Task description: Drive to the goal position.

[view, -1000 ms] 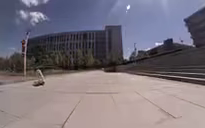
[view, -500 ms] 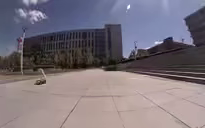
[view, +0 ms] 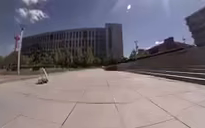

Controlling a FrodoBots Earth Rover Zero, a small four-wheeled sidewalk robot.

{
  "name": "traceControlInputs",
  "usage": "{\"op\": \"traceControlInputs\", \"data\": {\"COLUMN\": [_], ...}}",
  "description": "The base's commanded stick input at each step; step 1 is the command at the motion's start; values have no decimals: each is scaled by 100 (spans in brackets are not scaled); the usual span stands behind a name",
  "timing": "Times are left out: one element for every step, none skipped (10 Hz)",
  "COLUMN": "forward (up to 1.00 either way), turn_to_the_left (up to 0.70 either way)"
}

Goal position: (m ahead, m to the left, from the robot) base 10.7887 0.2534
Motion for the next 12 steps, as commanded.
{"op": "traceControlInputs", "data": {"forward": [100,100,100,100,100,100,100,100,100,100,100,100], "turn_to_the_left": [0,0,0,0,0,0,0,0,0,0,0,0]}}
